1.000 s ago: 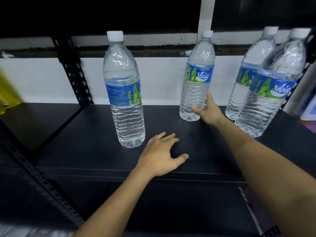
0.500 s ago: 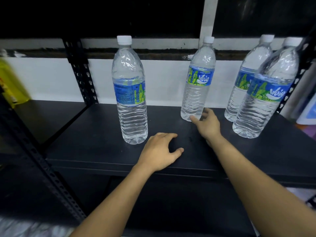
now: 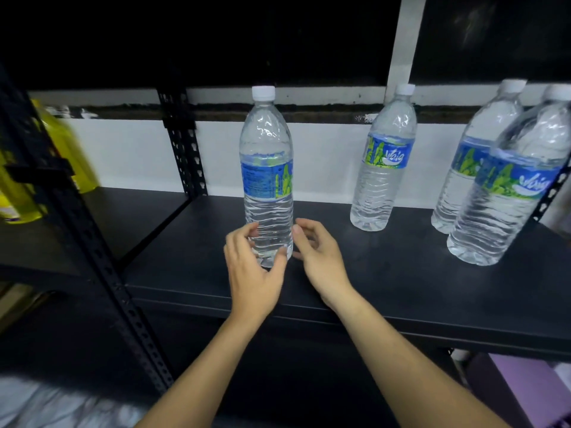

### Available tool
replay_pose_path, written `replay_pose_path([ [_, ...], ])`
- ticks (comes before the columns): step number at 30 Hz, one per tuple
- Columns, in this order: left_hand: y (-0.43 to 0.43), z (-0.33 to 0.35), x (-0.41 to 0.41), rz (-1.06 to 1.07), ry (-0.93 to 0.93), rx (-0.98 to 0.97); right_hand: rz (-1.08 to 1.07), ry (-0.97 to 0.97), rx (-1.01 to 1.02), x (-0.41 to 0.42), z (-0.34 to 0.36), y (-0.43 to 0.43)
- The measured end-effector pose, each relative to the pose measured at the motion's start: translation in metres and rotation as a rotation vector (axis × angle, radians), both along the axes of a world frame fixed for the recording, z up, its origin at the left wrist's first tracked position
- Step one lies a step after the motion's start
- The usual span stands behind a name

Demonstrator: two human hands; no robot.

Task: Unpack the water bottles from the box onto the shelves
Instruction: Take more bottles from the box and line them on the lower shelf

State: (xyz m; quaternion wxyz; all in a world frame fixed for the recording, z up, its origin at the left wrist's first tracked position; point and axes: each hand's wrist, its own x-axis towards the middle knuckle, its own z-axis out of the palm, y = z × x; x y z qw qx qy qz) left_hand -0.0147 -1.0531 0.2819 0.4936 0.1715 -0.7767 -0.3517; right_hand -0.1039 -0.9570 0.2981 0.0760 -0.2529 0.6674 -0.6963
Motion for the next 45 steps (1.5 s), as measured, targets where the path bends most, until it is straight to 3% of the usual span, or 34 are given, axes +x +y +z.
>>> replay_pose_path([
  [4, -0.014, 0.009, 0.001, -0.135, -0.052, 0.249, -0.014, 0.098, 0.020, 0.011, -0.002, -0.005],
  [7, -0.015, 0.009, 0.000, -0.252, -0.094, 0.279, 0.030, 0.122, 0.033, 0.010, -0.006, -0.004],
  [13, -0.023, 0.010, 0.003, -0.225, -0.133, 0.370, 0.090, 0.102, 0.065, 0.012, -0.003, -0.003],
  [18, -0.022, 0.008, 0.005, -0.300, -0.171, 0.392, -0.011, 0.192, 0.164, 0.009, -0.008, -0.006],
  [22, -0.024, 0.011, 0.007, -0.424, -0.094, 0.526, -0.065, 0.215, 0.173, 0.009, -0.011, -0.006],
  [29, -0.028, 0.008, 0.004, -0.380, -0.122, 0.503, 0.002, 0.142, 0.077, 0.012, -0.007, -0.001],
  [34, -0.025, 0.008, 0.007, -0.346, -0.100, 0.426, -0.059, 0.264, 0.149, 0.012, -0.006, 0.000],
  [40, -0.026, 0.010, 0.007, -0.440, -0.082, 0.463, 0.011, 0.191, 0.052, 0.013, -0.006, 0.001],
  [45, -0.033, 0.011, 0.008, -0.485, -0.176, 0.412, 0.025, 0.232, 0.060, 0.010, -0.004, 0.004],
])
